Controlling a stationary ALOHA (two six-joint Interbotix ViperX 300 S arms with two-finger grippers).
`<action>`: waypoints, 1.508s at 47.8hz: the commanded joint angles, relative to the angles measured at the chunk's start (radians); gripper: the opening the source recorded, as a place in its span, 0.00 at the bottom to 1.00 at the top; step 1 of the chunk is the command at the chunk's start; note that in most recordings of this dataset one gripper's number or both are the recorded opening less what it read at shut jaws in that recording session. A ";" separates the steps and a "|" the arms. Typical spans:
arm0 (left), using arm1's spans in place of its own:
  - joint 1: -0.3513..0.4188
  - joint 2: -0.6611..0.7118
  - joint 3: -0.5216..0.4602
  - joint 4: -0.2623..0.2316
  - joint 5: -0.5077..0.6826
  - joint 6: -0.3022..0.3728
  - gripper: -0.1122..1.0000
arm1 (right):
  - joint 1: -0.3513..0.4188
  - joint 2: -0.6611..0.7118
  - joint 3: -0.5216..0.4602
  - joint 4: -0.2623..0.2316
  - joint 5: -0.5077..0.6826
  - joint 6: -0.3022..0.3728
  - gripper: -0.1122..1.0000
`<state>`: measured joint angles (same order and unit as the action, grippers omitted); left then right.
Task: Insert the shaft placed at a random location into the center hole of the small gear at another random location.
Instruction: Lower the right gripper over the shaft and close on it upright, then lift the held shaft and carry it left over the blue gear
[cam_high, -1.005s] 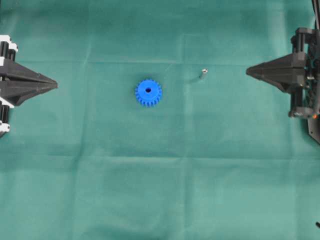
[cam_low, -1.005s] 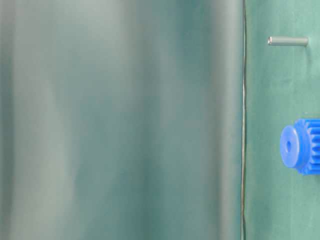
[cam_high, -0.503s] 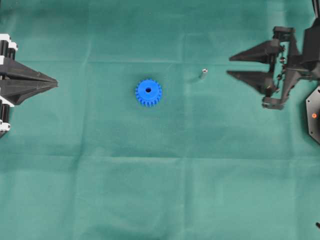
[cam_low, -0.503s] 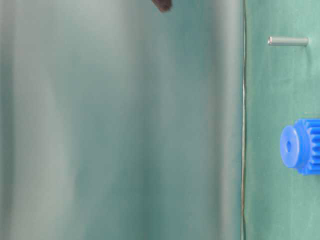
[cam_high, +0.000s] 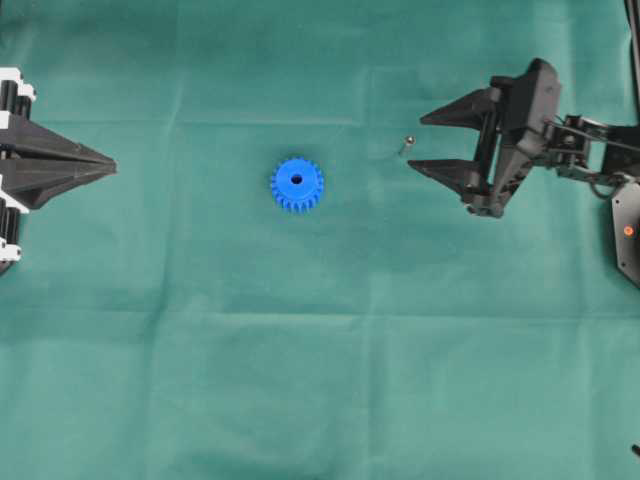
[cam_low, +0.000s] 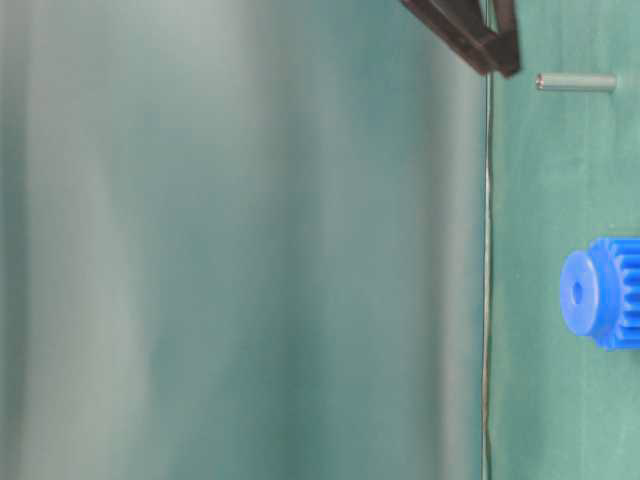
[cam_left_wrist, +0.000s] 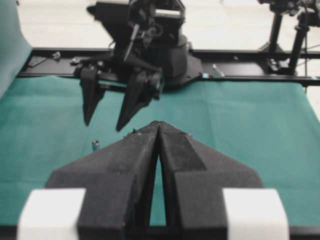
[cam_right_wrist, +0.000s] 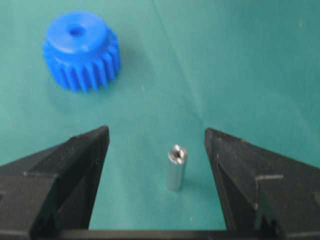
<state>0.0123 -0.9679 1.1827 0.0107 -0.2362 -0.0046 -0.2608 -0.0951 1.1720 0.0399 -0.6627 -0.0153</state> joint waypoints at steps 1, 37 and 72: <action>0.003 0.006 -0.026 0.002 -0.005 0.000 0.10 | -0.014 0.037 -0.028 0.012 -0.037 -0.011 0.82; 0.003 0.008 -0.026 0.002 0.005 -0.002 0.10 | -0.025 0.141 -0.064 0.014 -0.052 -0.009 0.53; 0.003 0.003 -0.026 0.002 0.015 -0.002 0.10 | -0.025 0.002 -0.098 0.006 0.115 -0.023 0.22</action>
<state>0.0138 -0.9679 1.1827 0.0107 -0.2163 -0.0046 -0.2823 -0.0276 1.1029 0.0476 -0.5998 -0.0169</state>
